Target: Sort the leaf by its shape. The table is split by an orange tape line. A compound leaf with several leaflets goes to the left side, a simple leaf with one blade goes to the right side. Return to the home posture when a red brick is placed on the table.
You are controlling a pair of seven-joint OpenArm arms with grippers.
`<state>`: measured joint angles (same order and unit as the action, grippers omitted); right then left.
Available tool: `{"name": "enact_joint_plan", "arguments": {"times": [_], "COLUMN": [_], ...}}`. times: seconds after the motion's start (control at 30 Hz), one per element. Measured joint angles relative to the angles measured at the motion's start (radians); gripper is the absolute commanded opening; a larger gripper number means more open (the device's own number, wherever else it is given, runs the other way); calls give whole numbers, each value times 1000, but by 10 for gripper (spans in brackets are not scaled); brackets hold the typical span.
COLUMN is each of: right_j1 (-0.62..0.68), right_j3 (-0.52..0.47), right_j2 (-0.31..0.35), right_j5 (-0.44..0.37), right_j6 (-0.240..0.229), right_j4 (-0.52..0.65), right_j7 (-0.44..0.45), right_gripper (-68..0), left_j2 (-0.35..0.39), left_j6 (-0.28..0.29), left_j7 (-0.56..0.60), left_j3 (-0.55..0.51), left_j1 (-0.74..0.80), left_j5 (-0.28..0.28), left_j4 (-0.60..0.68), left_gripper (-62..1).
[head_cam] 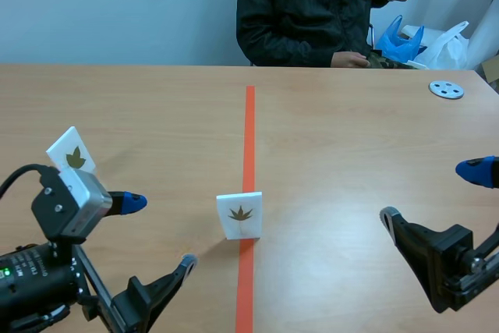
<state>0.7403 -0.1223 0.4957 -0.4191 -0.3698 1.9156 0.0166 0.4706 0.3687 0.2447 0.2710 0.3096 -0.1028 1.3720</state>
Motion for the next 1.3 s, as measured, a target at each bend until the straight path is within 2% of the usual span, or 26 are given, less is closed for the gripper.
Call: {"name": "enact_joint_plan", "arguments": {"times": [0.17,0.3,0.6,0.77,0.9,1.03,1.3], "right_j1": [0,0,0,0,0,0,0], "right_j3": [0,0,0,0,0,0,0], "right_j2": [0,0,0,0,-2,-29,-44], "right_j5": [0,0,0,0,0,0,0], "right_j6": [0,0,0,0,0,5,5], "right_j4": [0,0,0,0,0,0,0], "right_j7": [0,0,0,0,0,0,0], "right_gripper": [4,4,4,4,4,4,4], "left_j2": [-45,-86,-145,-162,-175,-192,-208], "left_j6": [0,0,-21,-44,-48,-76,-76], "left_j7": [41,103,178,210,227,240,244], "left_j3": [77,122,216,266,305,342,347], "left_j1": [-97,-171,-319,-392,-435,-467,-484], "left_j5": [10,52,55,102,103,103,103], "left_j4": [-124,-219,-390,-472,-521,-559,-586], "left_gripper": [14,14,14,14,14,14,5]}}
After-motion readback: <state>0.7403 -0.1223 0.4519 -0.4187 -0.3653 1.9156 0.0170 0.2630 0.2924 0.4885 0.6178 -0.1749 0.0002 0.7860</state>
